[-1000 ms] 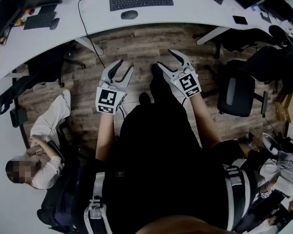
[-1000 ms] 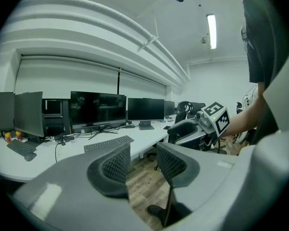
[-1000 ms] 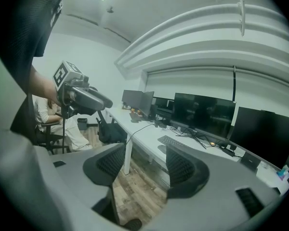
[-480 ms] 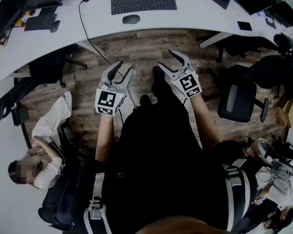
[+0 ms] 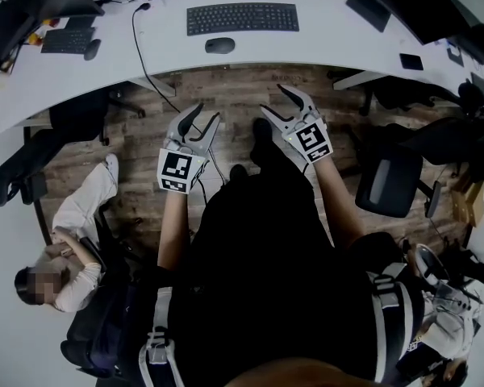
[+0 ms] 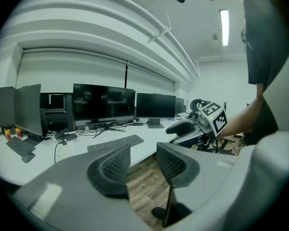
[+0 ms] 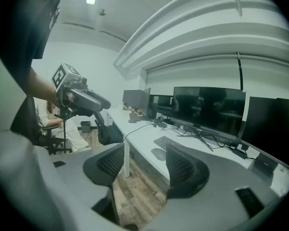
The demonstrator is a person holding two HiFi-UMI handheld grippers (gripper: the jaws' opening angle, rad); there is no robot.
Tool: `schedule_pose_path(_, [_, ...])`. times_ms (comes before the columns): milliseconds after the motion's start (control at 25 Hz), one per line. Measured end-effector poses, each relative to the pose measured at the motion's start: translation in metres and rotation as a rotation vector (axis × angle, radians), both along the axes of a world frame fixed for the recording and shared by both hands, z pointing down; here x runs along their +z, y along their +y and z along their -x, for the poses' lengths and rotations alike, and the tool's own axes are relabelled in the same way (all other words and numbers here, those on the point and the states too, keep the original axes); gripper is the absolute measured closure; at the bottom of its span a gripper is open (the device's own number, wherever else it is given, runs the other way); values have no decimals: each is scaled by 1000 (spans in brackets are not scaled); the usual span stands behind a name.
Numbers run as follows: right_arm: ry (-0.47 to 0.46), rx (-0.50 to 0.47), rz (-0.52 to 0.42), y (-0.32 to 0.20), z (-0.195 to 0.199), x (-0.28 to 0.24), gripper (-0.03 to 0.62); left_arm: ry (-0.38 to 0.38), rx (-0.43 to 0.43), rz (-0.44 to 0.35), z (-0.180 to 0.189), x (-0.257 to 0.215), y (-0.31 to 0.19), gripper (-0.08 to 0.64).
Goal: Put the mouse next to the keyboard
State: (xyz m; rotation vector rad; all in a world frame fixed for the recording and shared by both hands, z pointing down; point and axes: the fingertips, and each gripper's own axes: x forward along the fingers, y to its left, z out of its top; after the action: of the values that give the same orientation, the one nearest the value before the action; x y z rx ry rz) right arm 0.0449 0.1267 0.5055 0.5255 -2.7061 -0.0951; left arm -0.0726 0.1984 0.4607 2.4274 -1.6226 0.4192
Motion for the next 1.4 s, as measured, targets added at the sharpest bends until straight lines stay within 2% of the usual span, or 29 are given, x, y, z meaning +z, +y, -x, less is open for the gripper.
schedule_pose_path(280, [-6,-53,3,-41,23,-7,319,-1,-41,9,15,-2,-35,391])
schedule_pose_path(920, [20,-207,41,-104,46,2,318,-9,-181,45,32,0,-96,391])
schedule_pose_path(1400, [32,-321,55,-160,42,15,318,-24,-290,40,28,-1,-149,393])
